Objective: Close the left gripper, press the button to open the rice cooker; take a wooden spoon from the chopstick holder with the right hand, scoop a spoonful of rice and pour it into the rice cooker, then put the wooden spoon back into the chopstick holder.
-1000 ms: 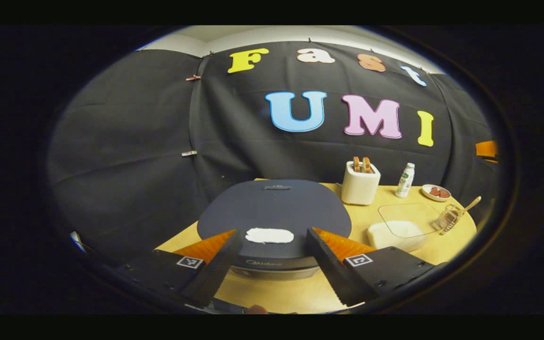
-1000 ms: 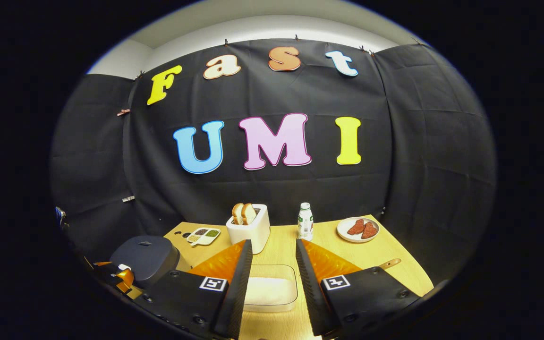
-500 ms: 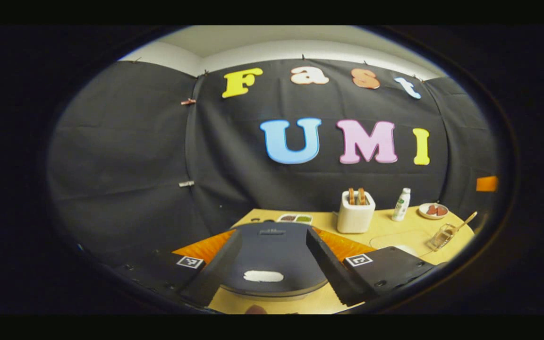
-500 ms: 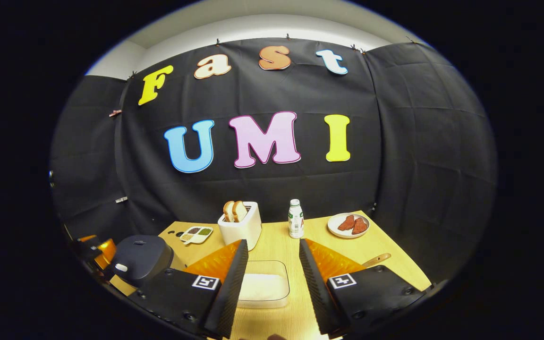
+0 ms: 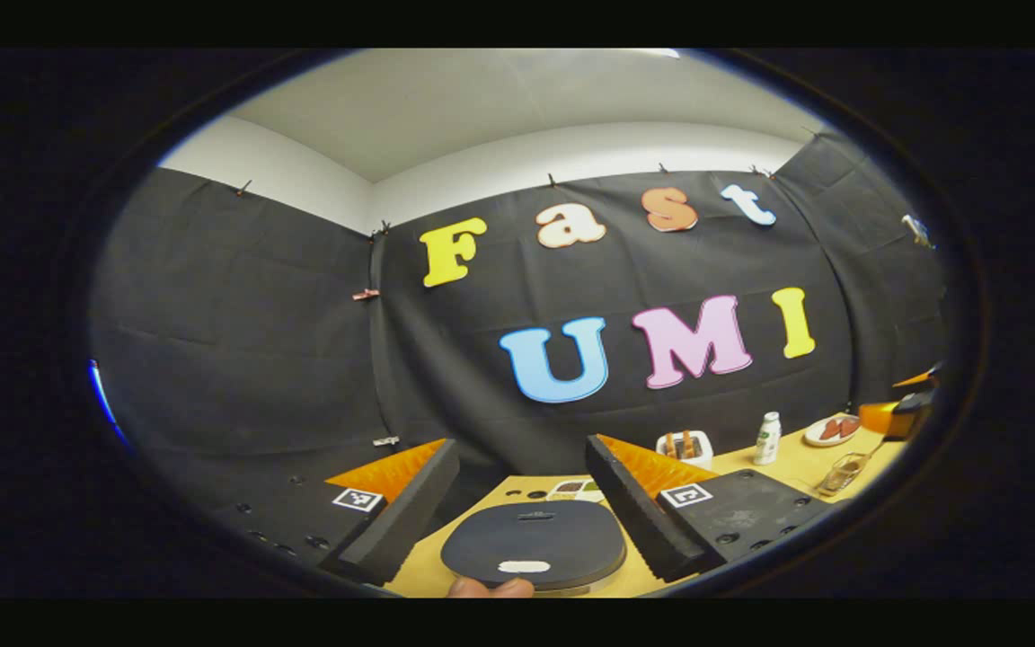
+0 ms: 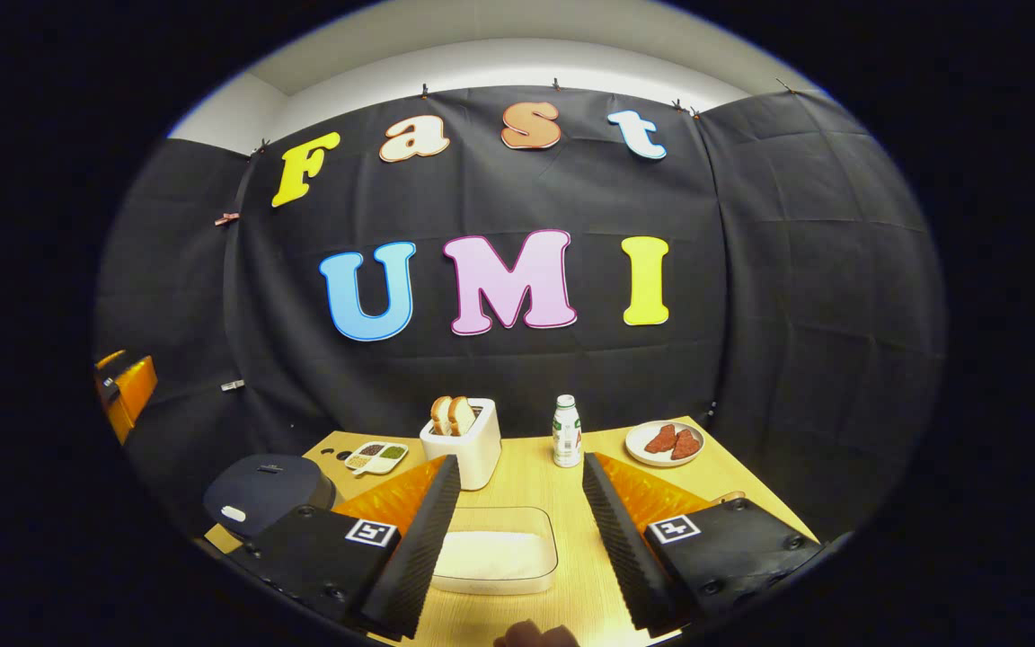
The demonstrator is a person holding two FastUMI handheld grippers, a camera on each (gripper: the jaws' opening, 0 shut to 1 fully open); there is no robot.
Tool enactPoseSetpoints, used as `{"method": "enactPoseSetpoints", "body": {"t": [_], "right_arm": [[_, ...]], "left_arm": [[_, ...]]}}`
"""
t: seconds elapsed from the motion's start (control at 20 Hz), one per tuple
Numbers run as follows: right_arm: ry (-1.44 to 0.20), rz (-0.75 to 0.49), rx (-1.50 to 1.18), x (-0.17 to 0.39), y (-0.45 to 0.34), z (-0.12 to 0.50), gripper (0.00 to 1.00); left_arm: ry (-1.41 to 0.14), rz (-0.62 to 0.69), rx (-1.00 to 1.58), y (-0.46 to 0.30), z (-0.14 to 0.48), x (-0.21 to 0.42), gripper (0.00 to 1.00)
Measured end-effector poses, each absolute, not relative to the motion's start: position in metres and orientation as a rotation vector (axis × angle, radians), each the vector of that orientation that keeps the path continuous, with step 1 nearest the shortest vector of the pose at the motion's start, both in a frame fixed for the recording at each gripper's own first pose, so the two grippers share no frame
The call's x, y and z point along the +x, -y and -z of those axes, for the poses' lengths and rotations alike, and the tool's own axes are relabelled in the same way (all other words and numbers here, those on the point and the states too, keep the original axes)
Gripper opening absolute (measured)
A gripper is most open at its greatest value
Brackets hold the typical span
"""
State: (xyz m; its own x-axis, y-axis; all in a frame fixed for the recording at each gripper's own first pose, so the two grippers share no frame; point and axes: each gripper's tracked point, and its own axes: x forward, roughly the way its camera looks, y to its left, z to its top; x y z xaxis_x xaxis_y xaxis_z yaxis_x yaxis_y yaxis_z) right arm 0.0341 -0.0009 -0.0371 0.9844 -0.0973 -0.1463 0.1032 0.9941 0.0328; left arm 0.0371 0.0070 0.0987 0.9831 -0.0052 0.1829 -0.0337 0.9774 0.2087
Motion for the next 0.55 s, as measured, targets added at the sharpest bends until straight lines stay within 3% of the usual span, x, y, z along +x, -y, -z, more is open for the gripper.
{"method": "enactPoseSetpoints", "body": {"t": [0.25,0.5,0.55], "right_arm": [[-0.069,0.13,0.024,0.026,0.002,0.026,0.91],[-0.07,0.143,0.018,0.014,0.005,0.03,0.92],[-0.064,0.137,0.021,0.012,0.005,0.029,0.92]], "left_arm": [[0.144,0.034,0.17,-0.002,-0.078,0.026,0.96],[0.104,-0.029,0.189,-0.02,-0.067,0.019,0.99],[0.125,-0.056,0.208,-0.024,-0.073,0.017,0.94]]}}
